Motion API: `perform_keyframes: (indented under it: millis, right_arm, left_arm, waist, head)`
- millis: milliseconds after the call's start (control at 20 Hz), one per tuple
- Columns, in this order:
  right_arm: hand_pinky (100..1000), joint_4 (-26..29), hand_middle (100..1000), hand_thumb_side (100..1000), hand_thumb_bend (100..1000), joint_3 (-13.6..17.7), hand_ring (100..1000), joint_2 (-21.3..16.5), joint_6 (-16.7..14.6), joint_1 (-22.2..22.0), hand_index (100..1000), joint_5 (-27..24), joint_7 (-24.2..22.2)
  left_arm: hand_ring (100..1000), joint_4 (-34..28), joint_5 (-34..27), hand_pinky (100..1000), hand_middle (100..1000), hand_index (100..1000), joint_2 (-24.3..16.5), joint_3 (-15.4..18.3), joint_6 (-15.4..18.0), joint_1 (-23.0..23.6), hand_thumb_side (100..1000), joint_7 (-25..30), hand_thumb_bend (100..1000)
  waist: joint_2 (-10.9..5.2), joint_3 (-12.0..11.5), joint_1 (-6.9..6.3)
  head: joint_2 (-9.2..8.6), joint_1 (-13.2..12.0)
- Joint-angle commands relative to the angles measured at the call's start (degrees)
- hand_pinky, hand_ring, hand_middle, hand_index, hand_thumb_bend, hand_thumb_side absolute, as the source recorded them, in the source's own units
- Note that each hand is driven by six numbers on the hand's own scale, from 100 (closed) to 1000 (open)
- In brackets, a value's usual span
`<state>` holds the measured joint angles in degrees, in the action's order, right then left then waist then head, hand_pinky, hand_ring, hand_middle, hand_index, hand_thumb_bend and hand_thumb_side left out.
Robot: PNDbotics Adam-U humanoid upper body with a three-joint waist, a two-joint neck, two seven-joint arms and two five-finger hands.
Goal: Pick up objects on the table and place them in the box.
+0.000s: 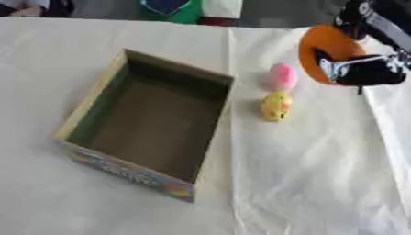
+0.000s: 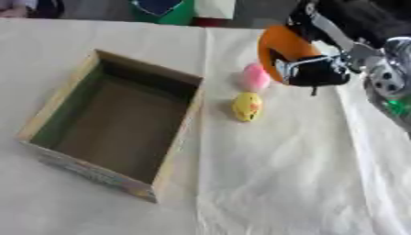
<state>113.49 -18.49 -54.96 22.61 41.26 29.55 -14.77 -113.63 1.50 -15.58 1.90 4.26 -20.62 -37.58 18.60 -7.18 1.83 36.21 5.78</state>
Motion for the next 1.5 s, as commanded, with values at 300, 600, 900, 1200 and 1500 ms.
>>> perform_keyframes:
  millis: [300, 600, 900, 1200, 1500]
  right_arm:
    - [514, 1.1, 360, 268, 100, -3.0, 481, 7.1, 1.4, 9.8, 483, 2.3, -4.5]
    - [511, -0.1, 355, 294, 100, -5.8, 483, 16.5, 2.2, 16.3, 475, 7.7, -8.9]
    - [510, -7.1, 352, 308, 100, -9.0, 483, 26.2, -0.6, 19.7, 470, 15.1, -10.1]
    - [508, -15.6, 351, 319, 100, -11.7, 482, 32.0, -2.8, 20.3, 468, 19.0, -9.0]
    - [511, -22.0, 355, 356, 100, -13.3, 480, 36.0, -3.9, 18.5, 472, 19.2, -7.3]
  left_arm:
    - [621, -1.0, -0.4, 475, 610, 751, -1.1, -0.3, 0.1, -0.6, 995, 0.4, 100]
    - [622, -1.0, -0.7, 475, 611, 751, -1.1, -0.5, 0.2, -0.8, 995, 0.6, 100]
    - [624, -1.0, -0.9, 477, 613, 750, -1.1, -0.6, 0.7, -1.2, 991, 0.4, 100]
    - [624, -1.0, -0.7, 477, 612, 749, -1.0, -0.7, 1.0, -1.4, 988, -0.1, 100]
    - [623, -1.0, -0.8, 477, 609, 748, -0.8, -0.8, 1.0, -1.6, 990, 0.0, 100]
  waist:
    - [-1.63, -0.2, -0.16]
    - [-1.89, -0.8, -0.18]
    - [-2.12, -1.5, -0.43]
    - [-2.21, -2.1, -0.29]
    - [-2.09, -2.2, -0.20]
  head:
    - [0.13, 0.8]
    - [0.67, 1.4]
    - [0.92, 2.3]
    - [0.71, 3.0]
    - [0.85, 4.0]
